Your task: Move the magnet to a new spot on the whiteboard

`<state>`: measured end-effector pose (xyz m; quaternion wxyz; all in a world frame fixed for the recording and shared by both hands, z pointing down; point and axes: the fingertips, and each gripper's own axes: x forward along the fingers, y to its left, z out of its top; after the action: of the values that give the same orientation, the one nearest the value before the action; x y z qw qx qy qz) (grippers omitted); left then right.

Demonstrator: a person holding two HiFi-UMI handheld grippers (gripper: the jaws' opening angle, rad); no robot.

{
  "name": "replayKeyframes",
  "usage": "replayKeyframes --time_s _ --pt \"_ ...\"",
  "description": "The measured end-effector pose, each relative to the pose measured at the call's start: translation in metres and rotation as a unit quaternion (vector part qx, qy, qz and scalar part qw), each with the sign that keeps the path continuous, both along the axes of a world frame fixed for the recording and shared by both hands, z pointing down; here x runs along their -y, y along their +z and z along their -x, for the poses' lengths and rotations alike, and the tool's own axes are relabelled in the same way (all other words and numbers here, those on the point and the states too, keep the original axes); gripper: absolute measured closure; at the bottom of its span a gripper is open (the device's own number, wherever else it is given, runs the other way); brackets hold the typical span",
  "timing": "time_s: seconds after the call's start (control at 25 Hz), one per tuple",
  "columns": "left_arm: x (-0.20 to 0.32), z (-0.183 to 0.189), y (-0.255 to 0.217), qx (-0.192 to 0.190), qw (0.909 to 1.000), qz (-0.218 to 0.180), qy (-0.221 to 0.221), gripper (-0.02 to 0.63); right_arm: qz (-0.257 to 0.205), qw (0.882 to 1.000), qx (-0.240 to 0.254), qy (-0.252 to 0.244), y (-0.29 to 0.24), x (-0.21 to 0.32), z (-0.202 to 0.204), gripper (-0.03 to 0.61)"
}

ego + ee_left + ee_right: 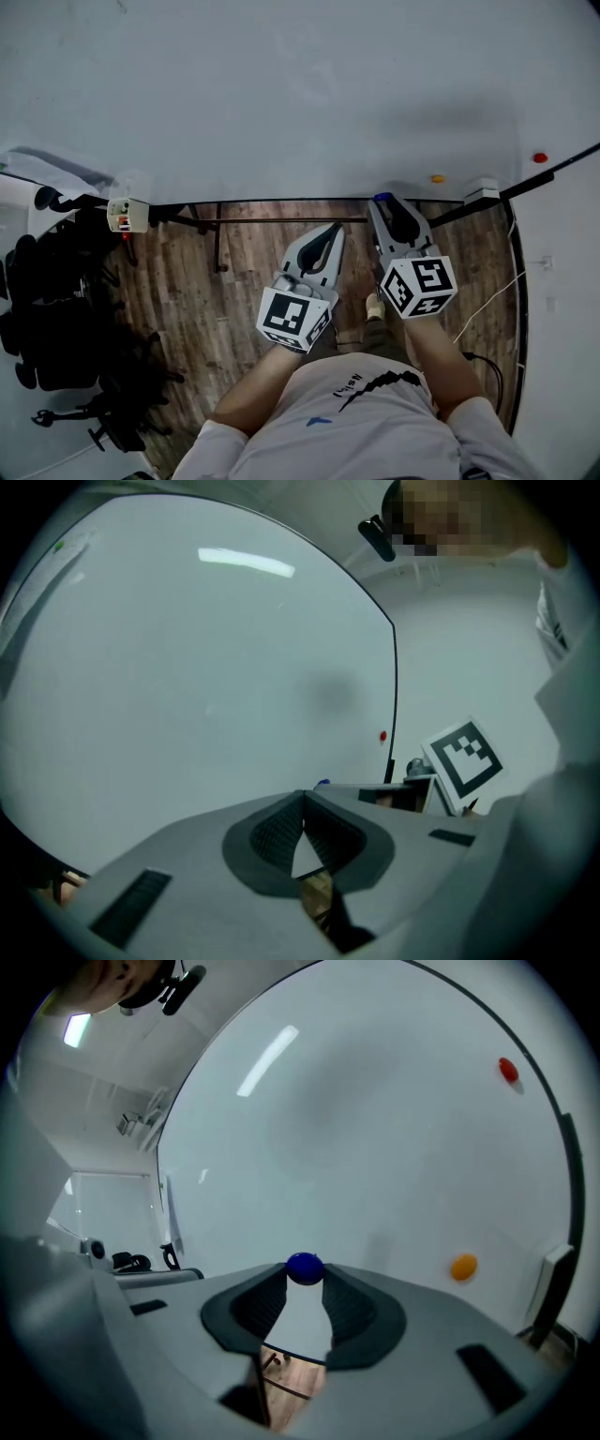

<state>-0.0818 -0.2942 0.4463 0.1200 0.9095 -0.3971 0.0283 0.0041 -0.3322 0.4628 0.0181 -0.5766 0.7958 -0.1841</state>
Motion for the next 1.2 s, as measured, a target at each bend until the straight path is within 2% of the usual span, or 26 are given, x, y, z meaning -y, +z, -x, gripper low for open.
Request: replayKeyframes --time_s 0.36,0.76,1.04,1.2 --pt "-0.003 0.027 -0.052 -0.026 0.9982 -0.029 -0.045 0.601 -0.05 0.996 0.004 -0.072 -0.069 -0.009 0.035 0.451" --pt "-0.002 0.072 -0.103 -0.03 0.9935 -0.065 -0.089 0.601 -0.078 0.988 0.023 -0.135 -0.118 -0.015 0.085 0.451" --pt "-0.001 0.099 -0.113 -0.015 0.9925 -0.075 -0.095 0.603 -0.082 0.985 0.025 -0.153 -0.125 -0.015 0.119 0.451" --pt "0.002 0.114 -0.116 -0.026 0.9922 -0.071 -0.099 0.603 -0.085 0.984 0.024 -0.154 -0.127 -0.014 0.133 0.451"
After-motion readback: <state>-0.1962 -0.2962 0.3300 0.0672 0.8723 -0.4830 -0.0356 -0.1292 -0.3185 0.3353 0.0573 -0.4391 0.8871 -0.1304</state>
